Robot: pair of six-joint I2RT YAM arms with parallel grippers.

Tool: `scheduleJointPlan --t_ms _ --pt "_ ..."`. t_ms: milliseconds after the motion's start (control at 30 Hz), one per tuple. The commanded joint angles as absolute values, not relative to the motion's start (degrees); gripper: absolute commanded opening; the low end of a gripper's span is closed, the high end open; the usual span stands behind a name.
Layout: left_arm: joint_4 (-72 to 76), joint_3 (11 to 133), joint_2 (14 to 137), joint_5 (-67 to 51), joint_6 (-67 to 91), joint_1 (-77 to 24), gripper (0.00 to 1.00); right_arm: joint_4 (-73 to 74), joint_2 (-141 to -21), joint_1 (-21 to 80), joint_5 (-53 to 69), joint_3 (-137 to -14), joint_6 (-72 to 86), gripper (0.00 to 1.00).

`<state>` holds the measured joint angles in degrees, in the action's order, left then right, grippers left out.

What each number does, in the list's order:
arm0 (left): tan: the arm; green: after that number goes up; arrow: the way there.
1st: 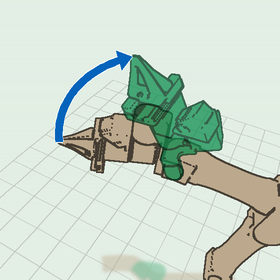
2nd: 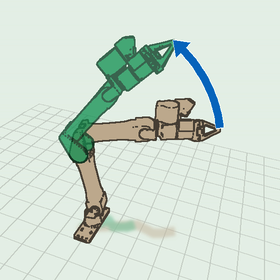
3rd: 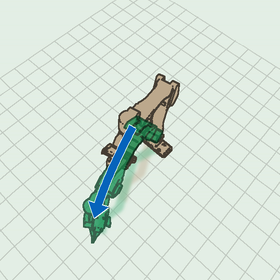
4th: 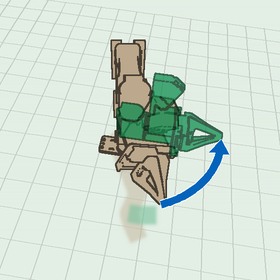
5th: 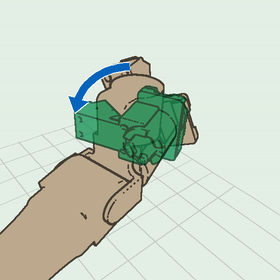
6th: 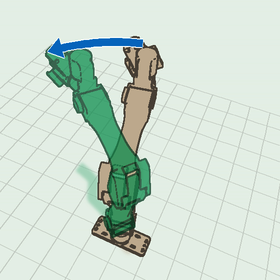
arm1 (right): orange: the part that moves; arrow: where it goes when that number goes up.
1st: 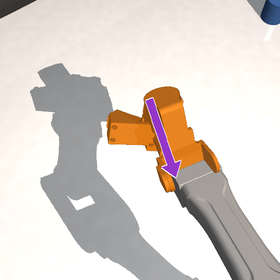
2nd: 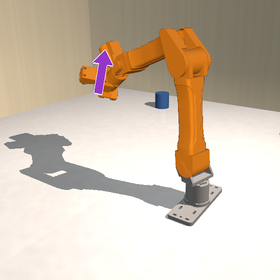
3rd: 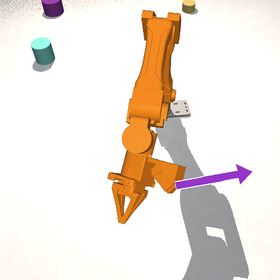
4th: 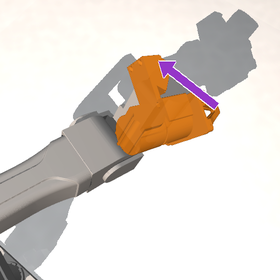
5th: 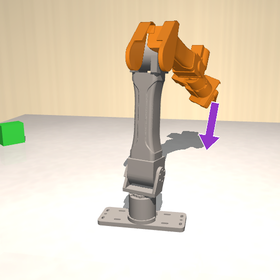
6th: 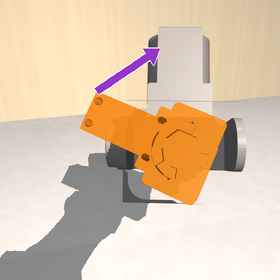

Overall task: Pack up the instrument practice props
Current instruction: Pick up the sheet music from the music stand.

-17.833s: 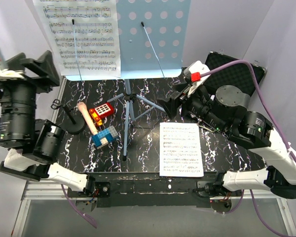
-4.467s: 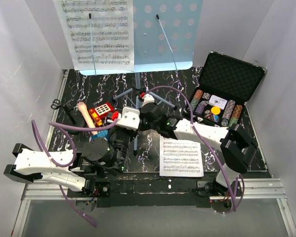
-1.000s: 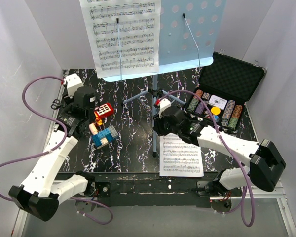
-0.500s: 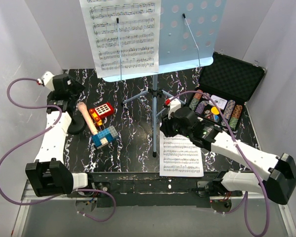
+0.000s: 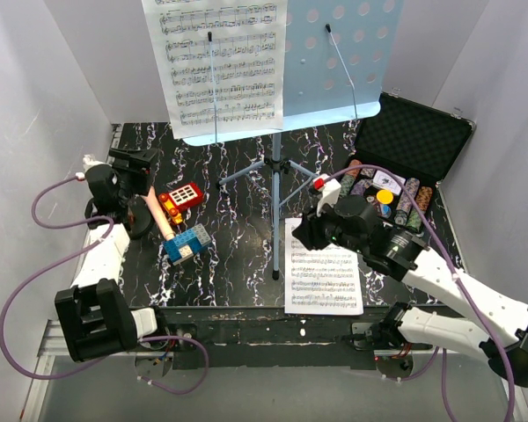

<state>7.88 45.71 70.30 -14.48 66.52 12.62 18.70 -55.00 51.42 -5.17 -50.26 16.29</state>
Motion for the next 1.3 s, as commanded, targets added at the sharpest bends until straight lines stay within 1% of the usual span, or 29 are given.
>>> scheduleJointPlan --t_ms 0,33,100,133,267,467,567,667,733,767,833,967,1033,1267 --pt "25.37 42.90 68.20 -26.00 75.49 13.27 0.79 21.53 -50.72 51.59 -4.13 -53.88 15.91 0.42" --pt "28.27 42.37 68.29 -28.54 76.80 13.36 0.82 21.79 -50.19 51.59 -4.30 -54.05 15.56 0.42" --pt "33.64 41.49 68.90 -33.38 79.35 13.36 0.96 22.58 -49.40 51.59 -4.74 -54.75 15.21 0.42" --pt "34.62 41.22 68.73 -35.66 79.97 13.36 0.98 23.20 -49.22 51.68 -4.83 -55.19 14.86 0.42" --pt "29.54 41.31 65.22 -41.30 76.92 12.92 0.98 24.87 -49.04 51.68 -5.19 -57.30 13.71 0.42" --pt "34.44 37.45 62.14 -45.52 74.62 9.67 0.98 28.21 -49.22 51.59 -5.80 -60.64 12.39 0.42" --pt "42.60 35.34 62.05 -48.69 77.25 8.53 0.98 29.35 -48.61 51.59 -6.50 -61.17 11.87 0.42" --pt "48.74 31.92 58.99 -48.17 78.21 7.65 0.93 29.79 -47.90 51.68 -7.12 -61.17 11.43 0.42" --pt "60.14 27.27 58.01 -46.59 81.90 7.03 0.87 30.41 -47.81 51.59 -7.21 -61.35 11.08 0.42" --pt "68.47 24.55 57.57 -45.71 83.13 6.77 0.82 30.85 -47.64 51.59 -7.21 -61.35 10.81 0.42" --pt "75.55 22.33 56.61 -44.91 83.76 6.16 0.76 31.29 -47.46 51.59 -7.21 -61.52 10.37 0.41" --pt "81.99 22.94 55.81 -44.39 83.58 5.18 0.65 31.99 -46.93 51.68 -7.21 -62.40 9.84 0.41" --pt "84.02 24.77 56.60 -43.33 83.93 5.19 0.63 32.17 -47.02 51.59 -7.03 -63.36 9.76 0.41" --pt "85.52 34.53 59.94 -39.64 83.85 5.27 0.64 33.57 -47.72 51.68 -6.42 -67.93 9.49 0.41"
